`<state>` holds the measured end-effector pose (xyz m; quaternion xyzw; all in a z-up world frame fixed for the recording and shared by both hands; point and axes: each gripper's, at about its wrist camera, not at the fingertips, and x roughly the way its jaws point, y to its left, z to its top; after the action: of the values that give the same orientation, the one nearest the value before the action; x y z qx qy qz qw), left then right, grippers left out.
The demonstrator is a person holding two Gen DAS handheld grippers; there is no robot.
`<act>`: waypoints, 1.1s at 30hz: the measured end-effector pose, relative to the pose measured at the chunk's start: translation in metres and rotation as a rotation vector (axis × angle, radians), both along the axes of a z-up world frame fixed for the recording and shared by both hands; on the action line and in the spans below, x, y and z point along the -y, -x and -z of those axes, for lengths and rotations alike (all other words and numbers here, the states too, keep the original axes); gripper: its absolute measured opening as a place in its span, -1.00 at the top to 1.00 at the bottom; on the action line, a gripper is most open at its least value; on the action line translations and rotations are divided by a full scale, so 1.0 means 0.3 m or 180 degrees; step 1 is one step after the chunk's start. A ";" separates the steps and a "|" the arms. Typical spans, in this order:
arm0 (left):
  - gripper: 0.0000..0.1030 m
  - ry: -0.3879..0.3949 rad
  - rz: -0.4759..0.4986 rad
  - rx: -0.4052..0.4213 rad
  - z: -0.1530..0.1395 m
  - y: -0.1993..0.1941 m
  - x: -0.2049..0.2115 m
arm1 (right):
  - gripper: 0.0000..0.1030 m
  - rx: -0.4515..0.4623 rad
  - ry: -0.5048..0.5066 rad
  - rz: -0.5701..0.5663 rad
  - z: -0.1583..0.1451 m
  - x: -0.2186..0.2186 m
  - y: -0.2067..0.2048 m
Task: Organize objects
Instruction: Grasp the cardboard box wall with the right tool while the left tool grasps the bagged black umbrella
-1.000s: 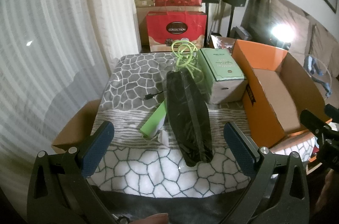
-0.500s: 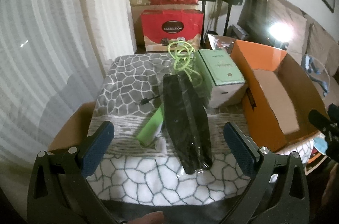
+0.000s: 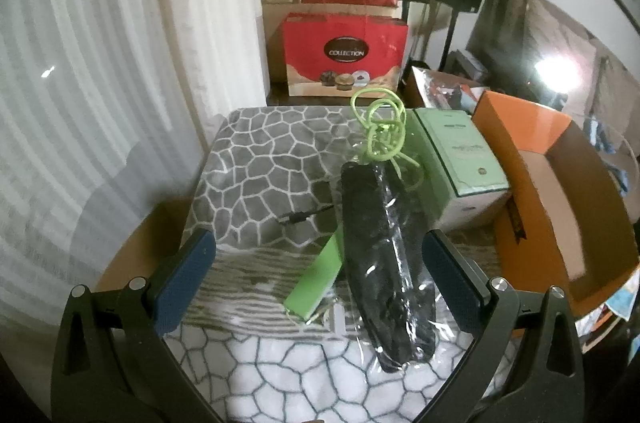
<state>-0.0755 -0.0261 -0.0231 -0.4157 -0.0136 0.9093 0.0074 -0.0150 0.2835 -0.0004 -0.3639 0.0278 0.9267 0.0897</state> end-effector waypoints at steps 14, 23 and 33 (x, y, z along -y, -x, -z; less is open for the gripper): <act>-0.86 -0.0201 0.0159 0.0325 0.108 0.118 0.016 | -0.83 0.0253 0.0128 0.0174 0.039 -0.246 0.068; -0.76 -0.0273 0.0304 0.0473 0.148 0.153 -0.002 | -0.32 0.0652 0.0272 0.0166 0.139 -0.380 0.122; -0.65 -0.0361 0.0485 0.0726 0.202 0.228 -0.019 | 0.76 0.0833 0.0390 0.0166 0.205 -0.434 0.136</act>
<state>-0.1438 -0.0205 -0.0838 -0.5151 -0.0340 0.8508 0.0983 -0.0556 0.4137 -0.0620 -0.4856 0.0819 0.8653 0.0941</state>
